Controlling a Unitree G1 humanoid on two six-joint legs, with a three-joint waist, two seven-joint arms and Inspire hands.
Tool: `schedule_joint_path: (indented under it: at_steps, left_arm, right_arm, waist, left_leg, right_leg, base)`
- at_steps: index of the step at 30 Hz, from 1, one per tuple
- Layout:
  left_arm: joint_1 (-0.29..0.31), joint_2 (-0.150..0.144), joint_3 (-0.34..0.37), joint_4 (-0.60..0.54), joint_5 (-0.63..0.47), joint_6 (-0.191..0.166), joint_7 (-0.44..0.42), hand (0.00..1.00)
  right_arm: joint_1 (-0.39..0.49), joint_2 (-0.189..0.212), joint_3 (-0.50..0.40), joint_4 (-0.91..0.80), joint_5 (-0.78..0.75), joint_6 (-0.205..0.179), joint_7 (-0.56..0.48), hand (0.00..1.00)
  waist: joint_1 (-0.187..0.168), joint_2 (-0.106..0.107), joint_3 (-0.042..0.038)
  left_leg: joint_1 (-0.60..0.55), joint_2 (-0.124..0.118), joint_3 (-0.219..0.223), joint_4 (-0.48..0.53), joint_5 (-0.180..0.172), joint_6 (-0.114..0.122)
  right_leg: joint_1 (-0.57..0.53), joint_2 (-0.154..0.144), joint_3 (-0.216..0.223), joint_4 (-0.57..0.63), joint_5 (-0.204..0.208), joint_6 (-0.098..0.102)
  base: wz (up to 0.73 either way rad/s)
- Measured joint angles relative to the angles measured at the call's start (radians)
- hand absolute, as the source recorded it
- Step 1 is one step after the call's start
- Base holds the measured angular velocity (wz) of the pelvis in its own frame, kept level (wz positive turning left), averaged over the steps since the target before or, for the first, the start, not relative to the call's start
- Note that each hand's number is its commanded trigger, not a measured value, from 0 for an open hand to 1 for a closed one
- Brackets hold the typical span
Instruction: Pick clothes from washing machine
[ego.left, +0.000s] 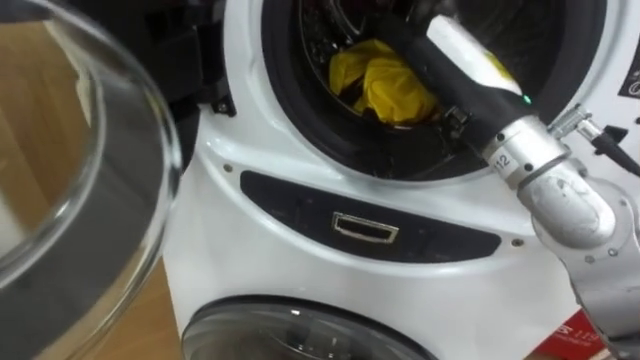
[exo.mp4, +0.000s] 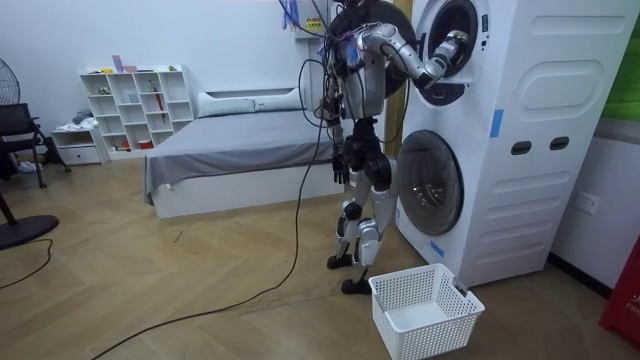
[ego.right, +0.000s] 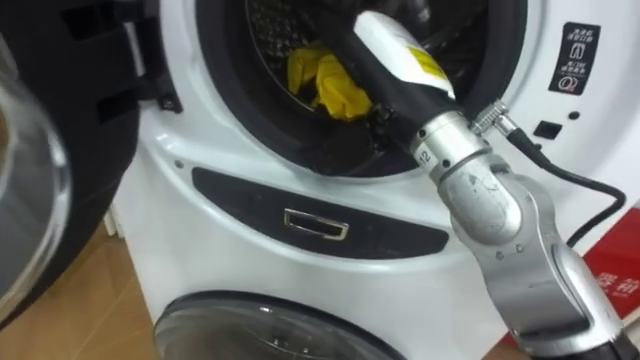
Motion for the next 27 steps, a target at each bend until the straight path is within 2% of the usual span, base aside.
schedule_joint_path:
  at_steps: [8, 12, 15, 18, 21, 23, 27]
  left_arm:
    - [0.061, 0.001, 0.016, -0.091, 0.005, 0.022, -0.005, 0.00]
    - [0.075, -0.004, 0.017, -0.109, 0.006, 0.025, -0.012, 0.00]
    - [0.085, -0.017, 0.039, -0.109, 0.007, 0.028, -0.017, 0.00]
    - [0.093, -0.018, 0.054, -0.109, 0.007, 0.036, -0.016, 0.00]
    - [0.104, -0.019, 0.054, -0.107, 0.007, 0.049, -0.016, 0.00]
    - [0.109, -0.019, 0.055, -0.108, 0.007, 0.057, -0.015, 0.00]
    - [0.108, -0.020, 0.055, -0.108, 0.007, 0.064, -0.011, 0.00]
  right_arm:
    - [0.000, -0.001, -0.032, 0.029, 0.012, -0.005, -0.008, 0.00]
    - [0.000, -0.001, -0.033, 0.042, 0.018, -0.010, -0.015, 0.00]
    - [0.000, -0.001, -0.033, 0.044, 0.016, -0.010, -0.018, 0.00]
    - [0.000, -0.001, -0.033, 0.045, 0.016, -0.009, -0.034, 0.00]
    - [-0.005, -0.001, -0.033, 0.057, 0.013, -0.001, -0.077, 0.00]
    - [-0.038, 0.000, -0.033, 0.101, 0.005, 0.018, -0.125, 0.00]
    - [-0.072, 0.000, -0.033, 0.143, 0.009, 0.024, -0.181, 0.00]
  waist:
    - [-0.022, 0.002, 0.0004]
    - [-0.024, 0.013, -0.0057]
    - [-0.028, 0.026, -0.0136]
    - [-0.028, 0.028, -0.0129]
    - [-0.032, 0.027, -0.0131]
    - [-0.031, 0.025, -0.0123]
    - [-0.033, 0.024, -0.0124]
  left_leg:
    - [-0.028, -0.010, -0.043, 0.028, -0.001, 0.001]
    - [-0.033, -0.010, -0.046, 0.031, 0.000, 0.001]
    - [-0.033, -0.012, -0.049, 0.030, 0.000, 0.001]
    - [-0.033, -0.012, -0.051, 0.030, 0.000, 0.001]
    - [-0.032, -0.014, -0.055, 0.030, 0.000, 0.001]
    - [-0.033, -0.016, -0.058, 0.030, 0.000, 0.002]
    - [-0.033, -0.022, -0.067, 0.028, 0.000, 0.003]
  right_leg:
    - [0.003, -0.006, -0.040, -0.003, 0.001, 0.002]
    - [-0.001, -0.004, -0.041, 0.000, 0.001, 0.001]
    - [0.002, -0.006, -0.048, -0.001, 0.001, 0.002]
    - [0.003, -0.006, -0.050, -0.002, 0.001, 0.001]
    - [0.005, -0.005, -0.053, -0.003, 0.001, 0.002]
    - [0.006, -0.005, -0.058, -0.003, 0.000, 0.003]
    - [0.009, -0.014, -0.068, -0.004, -0.003, 0.008]
  base:
    - [0.16]
    - [0.03]
    - [0.04]
    - [0.00]
    - [0.04]
    - [0.07]
    - [0.08]
